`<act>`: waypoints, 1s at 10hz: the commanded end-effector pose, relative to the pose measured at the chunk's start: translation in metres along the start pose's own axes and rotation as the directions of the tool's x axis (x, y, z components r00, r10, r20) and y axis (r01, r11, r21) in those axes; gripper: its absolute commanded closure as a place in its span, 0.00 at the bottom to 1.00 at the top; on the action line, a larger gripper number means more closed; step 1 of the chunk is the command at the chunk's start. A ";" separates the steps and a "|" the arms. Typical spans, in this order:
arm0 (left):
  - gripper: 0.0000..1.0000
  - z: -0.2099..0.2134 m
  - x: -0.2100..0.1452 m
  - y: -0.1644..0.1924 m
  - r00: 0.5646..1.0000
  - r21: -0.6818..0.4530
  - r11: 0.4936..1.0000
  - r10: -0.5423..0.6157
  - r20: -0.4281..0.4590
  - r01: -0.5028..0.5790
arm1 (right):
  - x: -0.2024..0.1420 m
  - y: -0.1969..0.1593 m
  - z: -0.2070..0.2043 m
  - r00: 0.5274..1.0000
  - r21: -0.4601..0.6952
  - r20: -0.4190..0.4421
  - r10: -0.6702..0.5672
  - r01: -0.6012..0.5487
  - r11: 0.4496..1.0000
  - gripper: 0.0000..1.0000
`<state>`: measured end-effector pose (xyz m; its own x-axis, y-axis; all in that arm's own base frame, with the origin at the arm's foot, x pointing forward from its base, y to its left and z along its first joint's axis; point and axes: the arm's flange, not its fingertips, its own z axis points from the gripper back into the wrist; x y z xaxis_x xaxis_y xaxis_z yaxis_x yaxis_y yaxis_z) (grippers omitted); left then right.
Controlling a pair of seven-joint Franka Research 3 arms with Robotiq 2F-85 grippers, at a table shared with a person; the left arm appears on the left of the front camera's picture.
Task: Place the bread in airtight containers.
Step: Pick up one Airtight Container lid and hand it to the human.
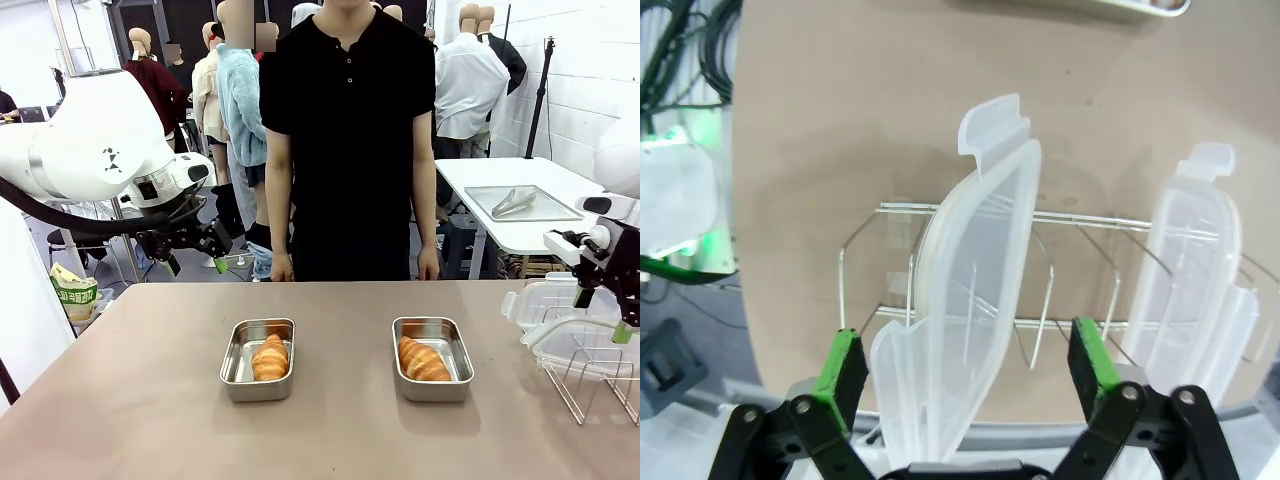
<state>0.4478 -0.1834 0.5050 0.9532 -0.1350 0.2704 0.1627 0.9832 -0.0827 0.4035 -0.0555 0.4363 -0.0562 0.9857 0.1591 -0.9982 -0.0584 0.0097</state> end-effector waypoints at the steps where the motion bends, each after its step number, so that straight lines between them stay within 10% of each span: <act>1: 0.00 0.001 0.003 0.001 1.000 0.009 1.000 0.009 0.004 -0.009 | -0.002 0.008 -0.001 1.000 0.000 0.005 0.030 -0.030 1.000 0.07; 6: 0.00 0.001 0.003 0.001 1.000 0.009 1.000 0.009 0.004 -0.009 | -0.002 0.012 -0.006 1.000 0.038 0.004 0.005 -0.005 0.999 0.99; 10: 0.00 0.001 0.003 0.001 1.000 0.009 1.000 0.009 0.004 -0.009 | -0.005 0.011 -0.005 1.000 0.037 0.005 0.009 -0.009 0.999 1.00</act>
<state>0.4478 -0.1834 0.5050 0.9532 -0.1349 0.2705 0.1626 0.9832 -0.0827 0.3965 -0.0592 0.4343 -0.0540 0.9854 0.1612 -0.9980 -0.0585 0.0233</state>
